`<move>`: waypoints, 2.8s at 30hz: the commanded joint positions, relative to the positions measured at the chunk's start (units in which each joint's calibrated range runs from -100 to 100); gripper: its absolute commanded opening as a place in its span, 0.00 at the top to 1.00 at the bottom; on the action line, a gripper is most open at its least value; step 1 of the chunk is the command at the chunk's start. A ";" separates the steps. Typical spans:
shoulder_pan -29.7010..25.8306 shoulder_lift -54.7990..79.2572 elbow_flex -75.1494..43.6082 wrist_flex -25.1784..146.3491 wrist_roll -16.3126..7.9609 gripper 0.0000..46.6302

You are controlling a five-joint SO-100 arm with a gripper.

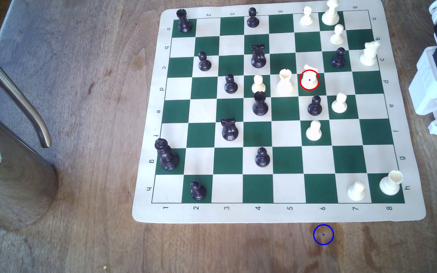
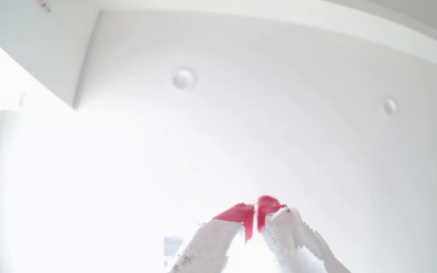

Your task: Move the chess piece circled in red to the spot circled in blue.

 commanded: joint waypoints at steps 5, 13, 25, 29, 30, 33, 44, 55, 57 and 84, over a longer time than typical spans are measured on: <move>1.50 -0.03 0.54 3.23 0.20 1.00; 4.94 -0.03 -7.71 11.25 0.20 1.00; 8.46 -0.11 -22.67 47.86 0.10 1.00; 10.02 -0.11 -26.11 61.29 0.00 1.00; 10.42 -0.11 -27.02 63.92 0.00 1.00; 14.09 -0.03 -33.10 83.41 -0.10 1.00; 18.47 0.06 -44.79 127.80 -8.35 1.00; 23.71 1.50 -48.42 168.58 -9.04 0.99; 23.16 1.67 -47.87 171.94 -9.04 0.99; 16.67 49.97 -49.78 163.67 -18.75 0.72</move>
